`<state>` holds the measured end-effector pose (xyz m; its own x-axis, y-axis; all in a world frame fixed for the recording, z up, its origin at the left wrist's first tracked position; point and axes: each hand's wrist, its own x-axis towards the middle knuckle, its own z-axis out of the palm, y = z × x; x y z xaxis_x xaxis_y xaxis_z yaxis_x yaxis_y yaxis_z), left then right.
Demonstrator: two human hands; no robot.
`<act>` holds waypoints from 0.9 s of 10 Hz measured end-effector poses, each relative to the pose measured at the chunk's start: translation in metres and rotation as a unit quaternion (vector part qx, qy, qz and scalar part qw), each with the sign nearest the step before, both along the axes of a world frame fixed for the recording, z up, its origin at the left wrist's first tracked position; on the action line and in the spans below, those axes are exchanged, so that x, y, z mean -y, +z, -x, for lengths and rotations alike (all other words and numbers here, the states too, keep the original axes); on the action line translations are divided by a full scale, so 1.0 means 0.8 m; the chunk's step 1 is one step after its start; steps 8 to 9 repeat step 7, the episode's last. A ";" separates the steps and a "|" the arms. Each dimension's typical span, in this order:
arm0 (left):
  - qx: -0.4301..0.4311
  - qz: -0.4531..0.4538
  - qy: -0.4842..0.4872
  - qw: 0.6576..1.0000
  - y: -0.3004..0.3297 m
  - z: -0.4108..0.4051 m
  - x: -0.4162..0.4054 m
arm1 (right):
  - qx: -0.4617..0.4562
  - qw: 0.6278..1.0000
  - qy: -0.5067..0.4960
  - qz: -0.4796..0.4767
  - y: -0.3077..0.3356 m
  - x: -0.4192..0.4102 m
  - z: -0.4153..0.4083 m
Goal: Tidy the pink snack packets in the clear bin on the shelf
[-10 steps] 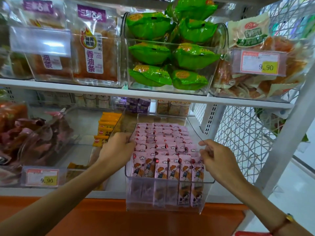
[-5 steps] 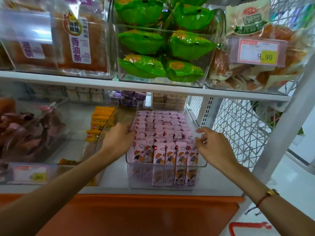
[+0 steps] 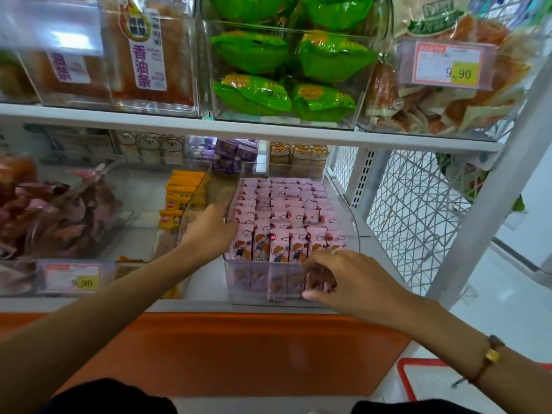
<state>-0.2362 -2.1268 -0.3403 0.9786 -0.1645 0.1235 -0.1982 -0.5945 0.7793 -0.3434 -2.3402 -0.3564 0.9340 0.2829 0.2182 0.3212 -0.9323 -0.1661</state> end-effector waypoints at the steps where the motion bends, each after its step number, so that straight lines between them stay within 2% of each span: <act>1: 0.006 0.009 0.005 1.000 -0.002 -0.005 0.003 | 0.027 1.000 -0.009 0.011 -0.001 0.000 -0.006; 2: 0.005 0.015 0.012 1.000 0.001 -0.016 0.009 | 0.053 0.998 -0.023 0.007 0.002 0.001 -0.019; 5: 0.027 0.021 0.010 0.999 -0.037 -0.013 0.012 | 0.046 0.999 -0.018 0.009 -0.024 0.010 -0.020; 9: 0.024 0.016 -0.009 1.000 -0.039 -0.010 0.012 | 0.030 0.999 -0.026 -0.009 -0.035 0.005 -0.007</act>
